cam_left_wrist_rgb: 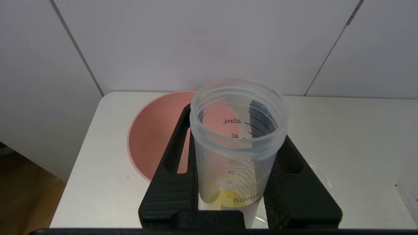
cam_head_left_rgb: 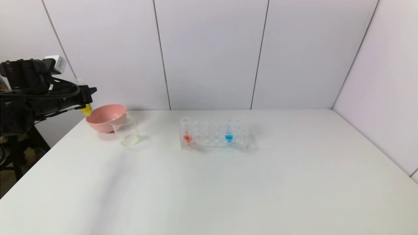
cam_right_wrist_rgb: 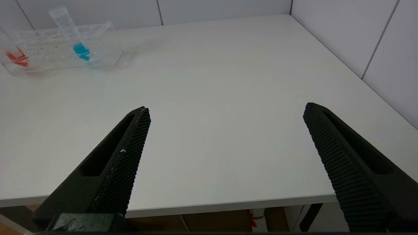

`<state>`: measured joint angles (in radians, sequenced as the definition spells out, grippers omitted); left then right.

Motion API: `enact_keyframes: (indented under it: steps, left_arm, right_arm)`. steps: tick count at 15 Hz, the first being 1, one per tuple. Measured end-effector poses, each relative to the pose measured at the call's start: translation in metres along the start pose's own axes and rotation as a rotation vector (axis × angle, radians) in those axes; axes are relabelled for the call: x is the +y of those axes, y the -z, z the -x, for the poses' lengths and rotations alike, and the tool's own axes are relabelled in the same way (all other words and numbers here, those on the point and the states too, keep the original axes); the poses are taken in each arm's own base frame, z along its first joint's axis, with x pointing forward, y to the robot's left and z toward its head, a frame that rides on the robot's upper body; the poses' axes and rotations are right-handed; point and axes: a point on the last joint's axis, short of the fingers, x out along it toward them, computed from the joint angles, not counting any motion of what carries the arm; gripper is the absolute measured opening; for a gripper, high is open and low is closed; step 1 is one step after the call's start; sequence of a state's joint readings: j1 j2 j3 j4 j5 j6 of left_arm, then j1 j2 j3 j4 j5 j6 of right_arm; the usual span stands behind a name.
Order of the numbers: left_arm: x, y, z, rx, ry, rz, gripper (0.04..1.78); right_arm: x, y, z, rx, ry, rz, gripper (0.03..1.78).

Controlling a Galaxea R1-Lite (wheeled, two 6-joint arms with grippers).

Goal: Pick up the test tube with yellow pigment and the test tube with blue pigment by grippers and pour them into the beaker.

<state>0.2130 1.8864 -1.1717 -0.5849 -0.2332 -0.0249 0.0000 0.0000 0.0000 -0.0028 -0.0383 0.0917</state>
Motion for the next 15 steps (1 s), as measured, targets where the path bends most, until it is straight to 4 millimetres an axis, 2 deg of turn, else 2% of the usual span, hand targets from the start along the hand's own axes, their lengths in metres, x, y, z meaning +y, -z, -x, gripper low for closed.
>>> enact_keyframes:
  steps: [7, 15]
  left_arm:
    - [0.005, 0.025, -0.020, 0.010, 0.005, -0.033, 0.55]
    - [0.008, 0.026, -0.024, -0.049, -0.003, -0.078, 0.55]
  right_arm:
    - [0.000, 0.000, 0.000, 0.000, 0.000, 0.000, 1.71]
    - [0.000, 0.000, 0.000, 0.000, 0.000, 0.000, 1.71]
